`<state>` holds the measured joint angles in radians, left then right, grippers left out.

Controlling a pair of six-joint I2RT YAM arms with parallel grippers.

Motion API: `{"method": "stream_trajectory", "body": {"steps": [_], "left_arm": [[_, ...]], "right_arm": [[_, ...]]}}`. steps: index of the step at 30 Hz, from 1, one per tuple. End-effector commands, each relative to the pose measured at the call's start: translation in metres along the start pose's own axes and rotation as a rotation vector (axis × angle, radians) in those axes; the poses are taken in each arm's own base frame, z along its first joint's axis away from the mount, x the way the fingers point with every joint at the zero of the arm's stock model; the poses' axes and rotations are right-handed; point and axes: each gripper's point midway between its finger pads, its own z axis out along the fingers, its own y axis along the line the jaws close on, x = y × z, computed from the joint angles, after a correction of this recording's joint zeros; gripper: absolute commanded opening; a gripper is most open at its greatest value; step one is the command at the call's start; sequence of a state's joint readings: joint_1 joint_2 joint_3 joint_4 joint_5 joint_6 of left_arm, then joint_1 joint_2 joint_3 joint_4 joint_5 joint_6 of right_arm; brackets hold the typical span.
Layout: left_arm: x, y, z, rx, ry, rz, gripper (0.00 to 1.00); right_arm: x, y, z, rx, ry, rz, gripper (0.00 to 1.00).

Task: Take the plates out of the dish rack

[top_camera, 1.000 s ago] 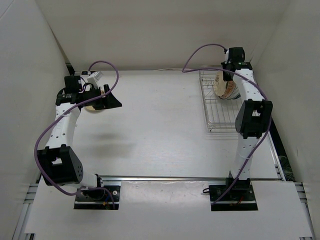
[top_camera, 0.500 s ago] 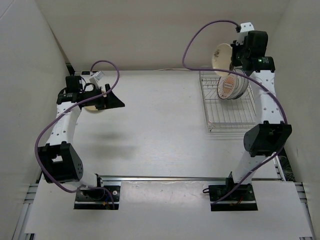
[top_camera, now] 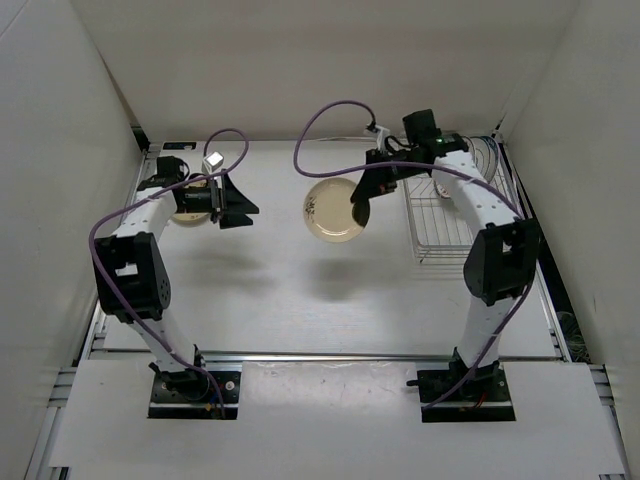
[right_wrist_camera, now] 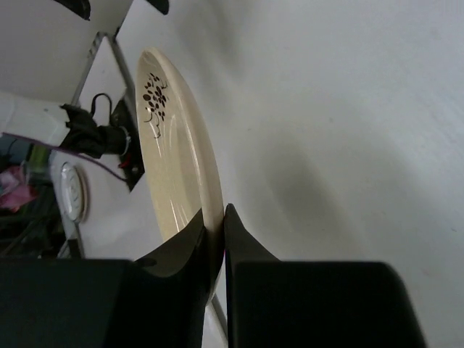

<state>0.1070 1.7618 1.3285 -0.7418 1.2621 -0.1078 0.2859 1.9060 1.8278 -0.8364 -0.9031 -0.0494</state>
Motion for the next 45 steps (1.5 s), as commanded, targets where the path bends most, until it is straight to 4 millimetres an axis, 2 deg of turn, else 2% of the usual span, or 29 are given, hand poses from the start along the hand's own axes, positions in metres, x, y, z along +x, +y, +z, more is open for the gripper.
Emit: {"method": "stream_trajectory", "body": {"steps": [1, 3, 4, 5, 6, 8, 11, 15, 17, 24, 26, 27, 31, 34, 35, 36, 38, 40, 43, 45], "left_arm": [[-0.006, -0.030, 0.006, 0.074, 0.019, 0.082, 0.94], [-0.006, -0.025, 0.012, 0.063, 0.031, 0.075, 0.92], [-0.006, -0.029, 0.015, 0.067, 0.039, 0.086, 0.91], [-0.006, -0.023, 0.016, 0.057, 0.040, 0.087, 0.91], [-0.006, -0.027, 0.018, 0.060, 0.046, 0.098, 0.89], [-0.007, -0.020, 0.020, 0.039, 0.046, 0.089, 0.86], [-0.007, -0.013, 0.021, 0.018, 0.046, 0.080, 0.81], [-0.005, -0.007, 0.021, -0.002, 0.047, 0.080, 0.71], [-0.005, -0.002, 0.022, -0.015, 0.048, 0.071, 0.65], [0.006, 0.003, 0.042, -0.017, 0.106, 0.069, 0.53], [0.009, 0.001, 0.045, -0.014, 0.115, 0.072, 0.43], [0.009, 0.005, 0.046, -0.023, 0.118, 0.064, 0.32], [0.007, 0.008, 0.047, -0.033, 0.117, 0.065, 0.11], [0.007, 0.011, 0.048, -0.035, 0.120, 0.035, 0.11], [0.004, 0.010, 0.048, -0.046, 0.115, 0.026, 0.11], [0.002, 0.014, 0.049, -0.062, 0.113, 0.008, 0.11], [-0.002, 0.025, 0.051, -0.121, 0.095, -0.049, 0.11], [-0.008, 0.034, 0.055, -0.141, 0.083, -0.097, 0.11], [-0.020, 0.053, 0.063, -0.185, 0.061, -0.182, 0.11], [-0.030, 0.070, 0.059, -0.230, 0.018, -0.253, 0.11]], "right_arm": [[0.003, 0.030, 0.016, -0.162, 0.026, 0.012, 0.00], [0.006, 0.029, 0.036, -0.183, 0.060, 0.019, 0.00], [0.005, 0.026, 0.045, -0.190, 0.071, 0.029, 0.00], [0.006, 0.031, 0.054, -0.211, 0.082, 0.015, 0.00], [0.007, 0.031, 0.060, -0.216, 0.094, 0.028, 0.00], [0.002, 0.028, 0.070, -0.231, 0.092, 0.023, 0.00], [0.004, 0.033, 0.088, -0.263, 0.115, 0.027, 0.00], [-0.005, 0.038, 0.095, -0.292, 0.107, 0.026, 0.00], [-0.004, 0.035, 0.104, -0.296, 0.116, 0.034, 0.00], [-0.010, 0.039, 0.116, -0.311, 0.114, 0.005, 0.00], [-0.006, 0.039, 0.121, -0.315, 0.125, 0.009, 0.00], [-0.006, 0.039, 0.121, -0.315, 0.125, 0.009, 0.00], [-0.008, 0.037, 0.123, -0.316, 0.120, 0.001, 0.00], [-0.010, 0.035, 0.123, -0.287, 0.118, 0.009, 0.01], [-0.008, 0.028, 0.125, -0.248, 0.121, 0.019, 0.28], [-0.011, 0.019, 0.124, -0.166, 0.110, 0.014, 0.44], [-0.010, 0.010, 0.117, -0.109, 0.105, 0.022, 0.59], [-0.013, 0.004, 0.099, -0.069, 0.084, 0.038, 0.64], [-0.008, -0.001, 0.071, -0.039, 0.062, 0.069, 0.65], [-0.006, -0.005, 0.050, -0.010, 0.041, 0.071, 0.65]]}}
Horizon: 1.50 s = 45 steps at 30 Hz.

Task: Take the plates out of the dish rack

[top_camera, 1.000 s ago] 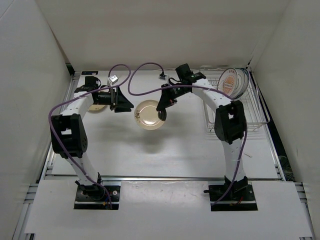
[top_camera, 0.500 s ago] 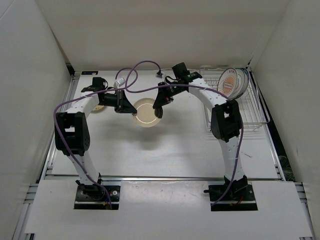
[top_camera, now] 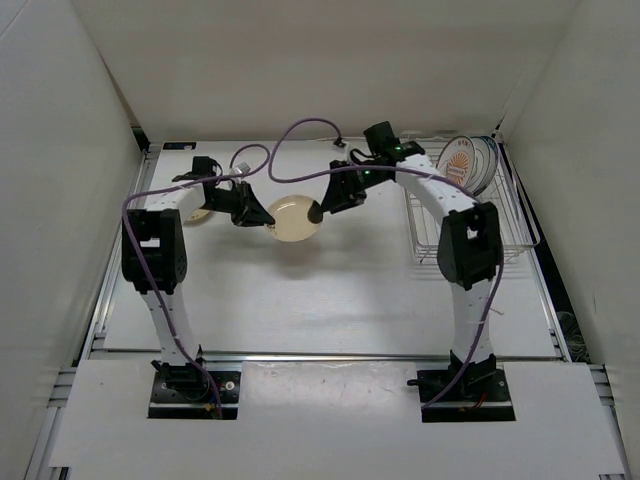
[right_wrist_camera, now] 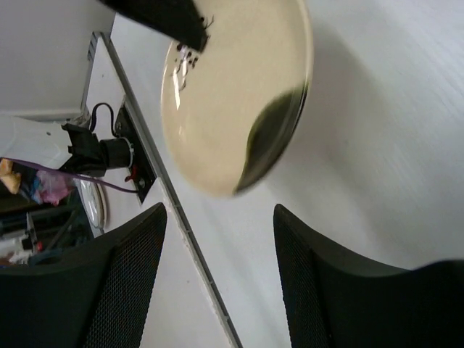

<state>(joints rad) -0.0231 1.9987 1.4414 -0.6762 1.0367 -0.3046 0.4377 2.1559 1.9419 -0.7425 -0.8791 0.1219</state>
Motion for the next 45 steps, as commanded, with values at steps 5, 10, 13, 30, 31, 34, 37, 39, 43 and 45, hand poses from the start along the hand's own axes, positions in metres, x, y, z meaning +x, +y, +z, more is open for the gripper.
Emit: {"method": "stream_trajectory", "body": {"steps": [5, 10, 13, 30, 31, 34, 37, 39, 43, 45], "left_arm": [[-0.074, 0.027, -0.019, -0.056, -0.186, -0.150, 0.11], [-0.112, 0.051, -0.060, -0.084, -0.316, -0.181, 0.11], [-0.123, 0.072, -0.087, -0.079, -0.374, -0.227, 0.11], [-0.131, 0.145, -0.191, -0.054, -0.580, -0.378, 0.11], [-0.130, 0.149, -0.189, -0.054, -0.575, -0.387, 0.11], [-0.129, 0.158, -0.191, -0.065, -0.581, -0.395, 0.11], [-0.127, 0.164, -0.193, -0.078, -0.590, -0.411, 0.11], [-0.126, 0.173, -0.196, -0.093, -0.599, -0.420, 0.11], [-0.124, 0.183, -0.203, -0.105, -0.616, -0.441, 0.11], [-0.124, 0.186, -0.207, -0.106, -0.624, -0.445, 0.11]], "right_arm": [[0.008, 0.011, -0.083, 0.095, -0.108, -0.056, 0.65], [0.024, 0.010, -0.099, 0.129, -0.116, -0.058, 0.66], [0.034, 0.007, -0.102, 0.143, -0.109, -0.041, 0.66], [0.040, 0.011, -0.107, 0.162, -0.111, -0.054, 0.66], [0.040, 0.011, -0.107, 0.162, -0.111, -0.054, 0.66], [0.039, 0.014, -0.109, 0.163, -0.116, -0.071, 0.66], [0.042, 0.011, -0.108, 0.171, -0.110, -0.063, 0.66], [0.042, 0.011, -0.108, 0.172, -0.110, -0.063, 0.66], [0.042, 0.011, -0.108, 0.172, -0.110, -0.063, 0.66], [0.042, 0.011, -0.108, 0.172, -0.110, -0.063, 0.66]]}}
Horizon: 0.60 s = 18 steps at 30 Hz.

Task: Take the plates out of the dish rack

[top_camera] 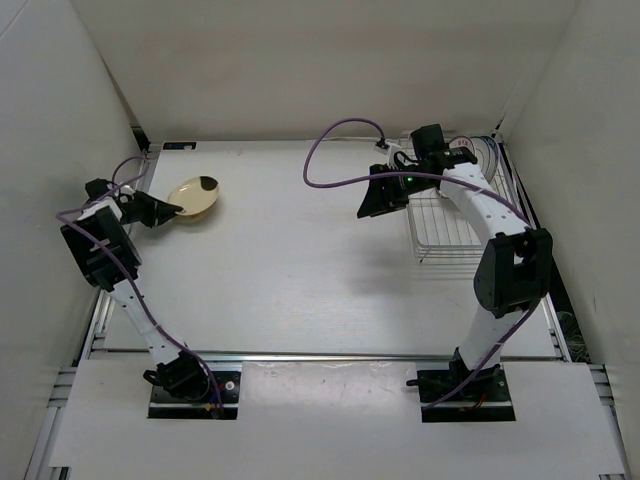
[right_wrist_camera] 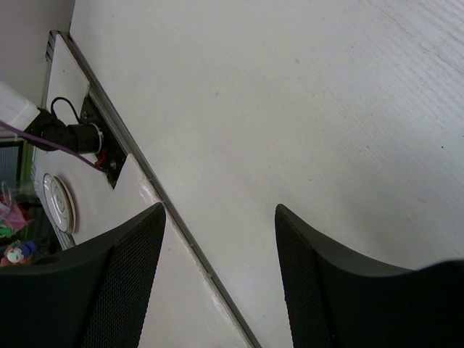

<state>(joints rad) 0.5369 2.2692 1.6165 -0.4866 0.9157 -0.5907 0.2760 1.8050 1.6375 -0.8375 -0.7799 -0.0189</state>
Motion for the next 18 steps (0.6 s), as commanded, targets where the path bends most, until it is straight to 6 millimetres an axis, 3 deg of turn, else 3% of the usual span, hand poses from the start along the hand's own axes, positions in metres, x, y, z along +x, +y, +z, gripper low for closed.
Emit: {"method": "stream_trajectory", "body": {"steps": [1, 9, 11, 18], "left_arm": [[-0.011, -0.005, -0.012, 0.024, -0.032, 0.027, 0.11], [-0.020, 0.006, -0.018, 0.021, -0.051, 0.014, 0.11], [-0.019, 0.008, -0.016, 0.027, -0.041, 0.016, 0.21], [-0.021, -0.003, -0.022, 0.043, -0.051, 0.061, 0.39]], "right_arm": [[-0.005, 0.012, -0.011, -0.006, -0.033, -0.052, 0.66], [-0.005, 0.010, -0.012, 0.003, -0.033, -0.052, 0.66], [-0.005, 0.010, -0.012, 0.003, -0.033, -0.052, 0.66], [-0.005, 0.008, -0.012, 0.012, -0.032, -0.061, 0.66]]}}
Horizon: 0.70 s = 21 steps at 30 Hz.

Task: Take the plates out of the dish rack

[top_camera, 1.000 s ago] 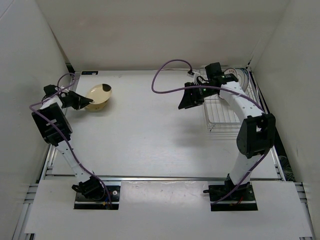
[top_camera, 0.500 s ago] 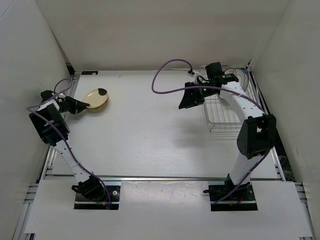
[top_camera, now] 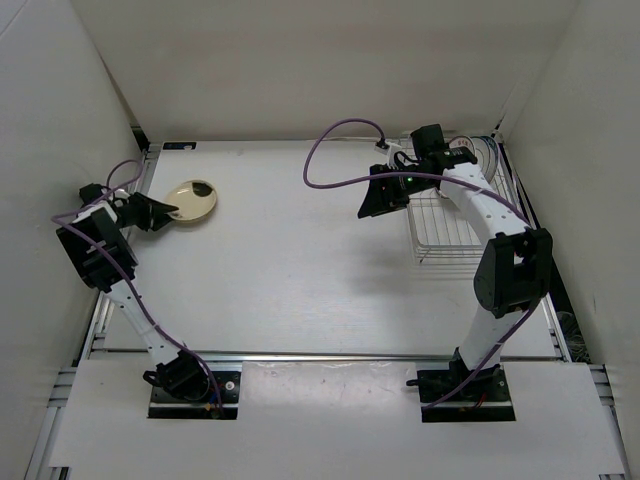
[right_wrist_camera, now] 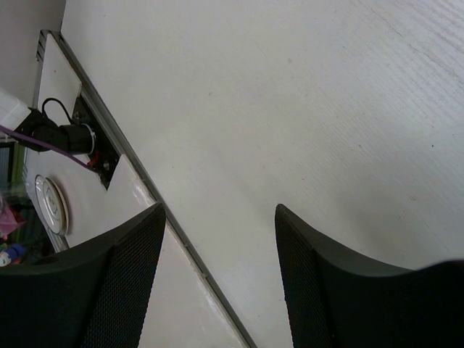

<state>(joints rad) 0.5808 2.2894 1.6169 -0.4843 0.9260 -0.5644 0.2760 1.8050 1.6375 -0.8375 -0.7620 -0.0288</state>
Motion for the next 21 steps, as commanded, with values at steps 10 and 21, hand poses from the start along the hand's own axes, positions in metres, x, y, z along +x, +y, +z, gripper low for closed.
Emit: {"method": "stream_trajectory", "body": {"steps": [10, 21], "left_arm": [[-0.005, -0.037, -0.033, -0.004, -0.095, 0.119, 0.78], [0.003, -0.037, -0.054, -0.114, -0.196, 0.079, 0.81]], "right_arm": [[-0.006, 0.014, -0.014, -0.005, -0.040, -0.067, 0.66], [-0.003, 0.016, -0.016, -0.005, -0.040, -0.076, 0.68]]}}
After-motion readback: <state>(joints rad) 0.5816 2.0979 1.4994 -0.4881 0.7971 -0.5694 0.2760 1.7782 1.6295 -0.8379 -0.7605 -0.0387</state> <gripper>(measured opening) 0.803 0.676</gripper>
